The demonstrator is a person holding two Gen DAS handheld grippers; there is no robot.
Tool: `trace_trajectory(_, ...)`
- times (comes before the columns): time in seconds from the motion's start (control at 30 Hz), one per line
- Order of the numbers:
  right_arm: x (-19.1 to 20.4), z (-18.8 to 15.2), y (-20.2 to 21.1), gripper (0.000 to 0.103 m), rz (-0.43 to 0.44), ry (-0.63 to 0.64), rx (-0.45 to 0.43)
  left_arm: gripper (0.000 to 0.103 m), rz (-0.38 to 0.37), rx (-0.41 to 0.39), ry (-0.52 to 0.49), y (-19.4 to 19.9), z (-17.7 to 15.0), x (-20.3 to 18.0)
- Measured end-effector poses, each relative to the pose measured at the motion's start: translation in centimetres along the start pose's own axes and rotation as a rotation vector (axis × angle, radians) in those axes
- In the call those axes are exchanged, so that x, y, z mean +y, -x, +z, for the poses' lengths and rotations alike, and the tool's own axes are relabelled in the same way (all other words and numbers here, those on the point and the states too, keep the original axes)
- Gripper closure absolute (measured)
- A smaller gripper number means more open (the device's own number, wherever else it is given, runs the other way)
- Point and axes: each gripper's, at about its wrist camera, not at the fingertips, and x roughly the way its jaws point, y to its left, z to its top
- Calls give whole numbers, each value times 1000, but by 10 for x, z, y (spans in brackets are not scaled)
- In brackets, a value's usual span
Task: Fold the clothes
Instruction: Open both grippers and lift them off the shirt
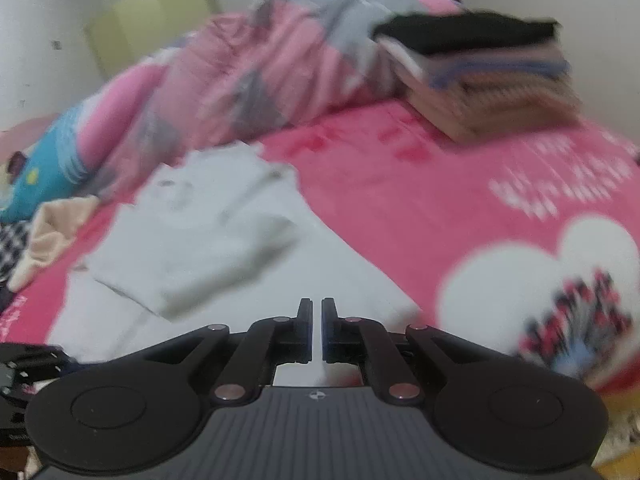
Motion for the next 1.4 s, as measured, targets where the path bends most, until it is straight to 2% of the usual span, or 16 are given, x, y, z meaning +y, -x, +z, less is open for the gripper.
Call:
trace_trajectory(0.03,7,7,-6,78,24,15,0,72,-1,-6,22,2,1,4)
trace_trajectory(0.1,24,23,-24,62,99,40,13,72,2,-18,63,7,2,10)
trace_trajectory(0.27,76,66,-90,57,247,133,117,72,25,-26,109,11,-2,23)
trace_trajectory(0.37,102,80,-131,53,290,194,205,72,25,-19,131,10,-6,29)
trace_trajectory(0.43,118,80,-152,51,265,266,266,72,22,-21,143,10,-7,34)
trace_trajectory(0.47,122,77,-159,53,235,307,286,72,21,-24,148,10,-7,36)
trace_trajectory(0.5,125,72,-163,68,210,345,300,72,19,-28,152,10,-7,38)
trace_trajectory(0.53,125,68,-161,86,196,371,305,72,18,-31,157,10,-6,40)
trace_trajectory(0.63,115,61,-132,99,209,375,263,72,12,-38,177,10,-6,46)
trace_trajectory(0.83,89,23,-22,98,206,360,94,72,2,-39,197,10,-7,51)
trace_trajectory(0.93,69,-8,14,95,137,318,83,72,-2,-29,197,10,-8,51)
trace_trajectory(0.97,62,-18,21,88,104,293,92,72,-3,-25,195,10,-7,51)
trace_trajectory(1.0,56,-27,26,77,68,266,104,72,-3,-20,194,10,-7,51)
trace_trajectory(1.03,49,-34,31,73,31,240,114,72,-1,-17,193,10,-7,51)
trace_trajectory(1.17,34,-38,45,73,-34,181,87,72,14,-11,189,14,-6,48)
trace_trajectory(1.4,48,1,26,73,62,159,-58,72,60,-34,170,32,-7,38)
